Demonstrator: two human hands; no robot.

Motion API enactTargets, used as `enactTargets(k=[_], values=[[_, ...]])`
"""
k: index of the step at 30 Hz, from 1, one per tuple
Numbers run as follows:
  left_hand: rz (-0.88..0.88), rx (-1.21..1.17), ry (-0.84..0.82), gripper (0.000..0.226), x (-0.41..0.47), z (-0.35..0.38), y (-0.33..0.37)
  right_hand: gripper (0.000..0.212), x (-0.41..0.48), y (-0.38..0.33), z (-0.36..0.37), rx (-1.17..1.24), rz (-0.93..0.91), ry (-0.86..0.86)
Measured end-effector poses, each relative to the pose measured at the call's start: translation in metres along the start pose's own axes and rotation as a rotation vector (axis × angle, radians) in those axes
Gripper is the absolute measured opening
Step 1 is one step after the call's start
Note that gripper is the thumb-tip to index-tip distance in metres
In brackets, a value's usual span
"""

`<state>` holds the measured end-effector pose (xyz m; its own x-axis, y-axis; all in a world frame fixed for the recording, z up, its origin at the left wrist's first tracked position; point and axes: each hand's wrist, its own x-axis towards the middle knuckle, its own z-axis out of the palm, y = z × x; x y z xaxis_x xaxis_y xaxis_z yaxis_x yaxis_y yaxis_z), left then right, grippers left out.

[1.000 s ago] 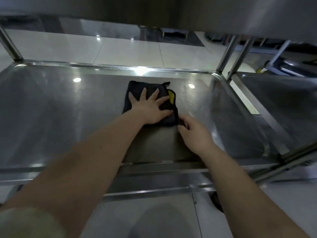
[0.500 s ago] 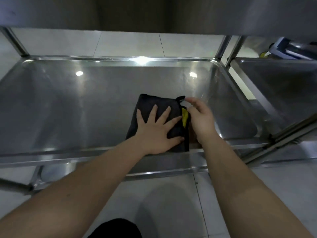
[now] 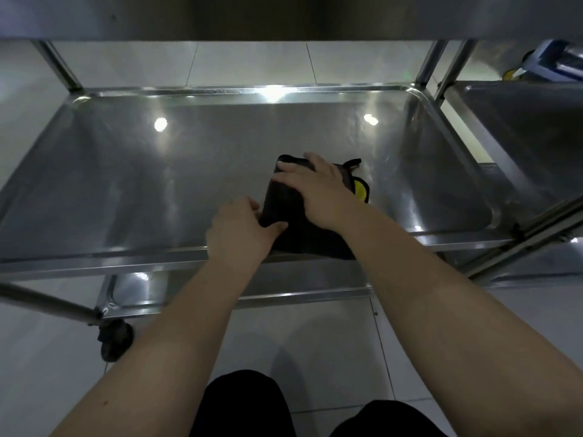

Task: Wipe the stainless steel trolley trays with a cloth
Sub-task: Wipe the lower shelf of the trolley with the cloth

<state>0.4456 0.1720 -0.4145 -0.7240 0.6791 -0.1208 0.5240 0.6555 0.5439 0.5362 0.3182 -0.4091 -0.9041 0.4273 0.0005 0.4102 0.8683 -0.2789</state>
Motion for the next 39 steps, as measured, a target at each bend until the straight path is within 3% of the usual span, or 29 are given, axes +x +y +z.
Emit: enactTargets(k=[3, 7, 10, 14, 17, 21, 25, 30, 32, 36, 39], values=[[-0.044, 0.069, -0.034, 0.043, -0.003, 0.000, 0.008, 0.073, 0.011, -0.009, 0.000, -0.212, -0.080, -0.139], [-0.075, 0.035, -0.140, 0.042, 0.001, -0.006, 0.014, 0.047, 0.016, -0.016, -0.001, -0.387, -0.110, -0.049], [-0.029, 0.032, -0.101, 0.036, -0.001, -0.011, 0.018, 0.031, 0.014, -0.010, -0.019, -0.463, -0.102, 0.021], [0.146, -0.248, -0.030, 0.019, -0.012, -0.017, 0.026, 0.019, -0.016, 0.008, -0.061, -0.182, -0.109, 0.131], [0.349, -0.479, 0.064, 0.025, -0.032, -0.022, 0.042, 0.018, -0.066, 0.020, -0.089, 0.006, -0.095, 0.308], [0.477, -0.751, 0.004, 0.017, -0.063, -0.015, 0.067, 0.019, -0.150, 0.024, -0.094, 0.128, 0.007, 0.551], [0.545, -0.789, -0.048, 0.020, -0.090, 0.014, 0.078, 0.017, -0.214, 0.026, -0.075, 0.116, 0.118, 0.625], [0.550, -0.624, -0.246, 0.029, -0.113, 0.086, 0.055, 0.020, -0.270, 0.053, -0.012, 0.151, 0.264, 0.452], [0.460, -0.494, -0.391, 0.033, -0.114, 0.126, 0.037, 0.021, -0.286, 0.067, 0.025, 0.232, 0.281, 0.322], [0.222, -0.346, -0.658, 0.013, -0.106, 0.195, 0.008, 0.019, -0.291, 0.091, 0.091, 0.319, 0.412, 0.064], [0.127, -0.416, -0.584, 0.011, -0.071, 0.224, 0.001, 0.020, -0.255, 0.118, 0.115, 0.227, 0.402, 0.059]])
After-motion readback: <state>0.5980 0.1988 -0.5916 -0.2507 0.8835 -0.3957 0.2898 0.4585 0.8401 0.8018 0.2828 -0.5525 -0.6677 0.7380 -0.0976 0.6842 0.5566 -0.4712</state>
